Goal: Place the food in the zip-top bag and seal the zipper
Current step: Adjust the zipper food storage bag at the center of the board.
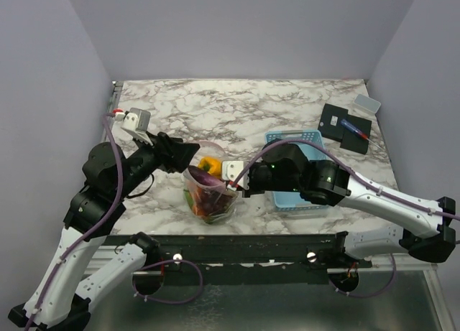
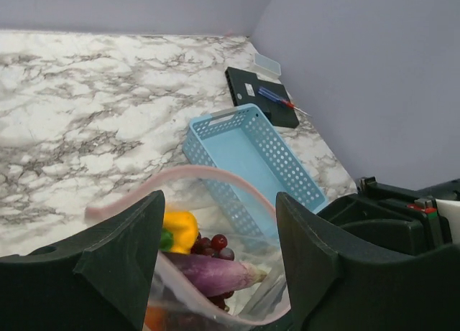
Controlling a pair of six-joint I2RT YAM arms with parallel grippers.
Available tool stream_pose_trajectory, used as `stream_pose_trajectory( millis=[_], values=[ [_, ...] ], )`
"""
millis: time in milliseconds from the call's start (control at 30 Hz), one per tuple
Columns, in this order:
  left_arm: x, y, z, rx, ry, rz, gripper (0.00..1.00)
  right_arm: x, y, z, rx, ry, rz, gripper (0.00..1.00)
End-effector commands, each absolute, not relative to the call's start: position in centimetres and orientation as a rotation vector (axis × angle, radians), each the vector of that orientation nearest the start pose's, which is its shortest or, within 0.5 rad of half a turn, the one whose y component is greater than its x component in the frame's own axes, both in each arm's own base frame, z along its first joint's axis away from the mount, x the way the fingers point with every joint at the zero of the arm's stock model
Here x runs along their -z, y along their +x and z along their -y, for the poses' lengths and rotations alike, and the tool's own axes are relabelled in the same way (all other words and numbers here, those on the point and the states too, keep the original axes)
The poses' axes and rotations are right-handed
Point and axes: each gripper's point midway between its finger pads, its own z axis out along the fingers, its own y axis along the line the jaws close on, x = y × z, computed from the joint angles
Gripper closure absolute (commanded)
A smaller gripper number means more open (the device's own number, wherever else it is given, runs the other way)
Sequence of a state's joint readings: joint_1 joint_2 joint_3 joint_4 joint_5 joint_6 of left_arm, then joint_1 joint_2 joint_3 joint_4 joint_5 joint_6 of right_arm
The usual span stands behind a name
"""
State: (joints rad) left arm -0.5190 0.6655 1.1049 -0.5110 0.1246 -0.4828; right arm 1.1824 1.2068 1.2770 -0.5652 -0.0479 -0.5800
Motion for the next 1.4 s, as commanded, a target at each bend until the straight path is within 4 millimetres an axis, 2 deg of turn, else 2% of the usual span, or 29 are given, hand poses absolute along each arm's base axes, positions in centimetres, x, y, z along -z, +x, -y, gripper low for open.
stream_pose_trajectory(
  millis=[0,167,300,433,633,933,1133,1367],
  values=[
    [-40.1,18.1,17.7,0.884,0.396,-1.626,0.35,-31.6,14.1,-35.3,-0.494,-1.697,-1.17,0.99],
    [-40.6,16.5,19.4,0.922,0.64,-1.55,0.35,-32.5,13.5,-35.9,-0.53,-1.739,-1.121,0.99],
    [-40.1,15.9,20.2,0.93,0.76,-1.498,0.35,-32.4,13.1,-35.7,-0.544,-1.747,-1.12,1.0],
    [-39.0,14.5,22.1,1.055,0.911,-1.458,0.34,-31.5,12.8,-35.6,-0.563,-1.753,-1.137,0.99],
    [-37.5,14.2,24.2,1.174,1.04,-1.448,0.29,-30.7,12.1,-35.4,-0.604,-1.775,-1.145,0.99],
    [-34.8,12.8,26.8,1.323,1.208,-1.455,0.26,-30.8,11.4,-34.8,-0.633,-1.761,-1.131,0.99],
    [-33.3,11.3,27.2,1.372,1.257,-1.461,0.26,-31.2,11.4,-34.1,-0.627,-1.73,-1.145,0.99],
    [-33.1,10.1,26.7,1.394,1.26,-1.457,0.3,-31.7,11.4,-33.4,-0.619,-1.701,-1.167,1.0]
  ],
)
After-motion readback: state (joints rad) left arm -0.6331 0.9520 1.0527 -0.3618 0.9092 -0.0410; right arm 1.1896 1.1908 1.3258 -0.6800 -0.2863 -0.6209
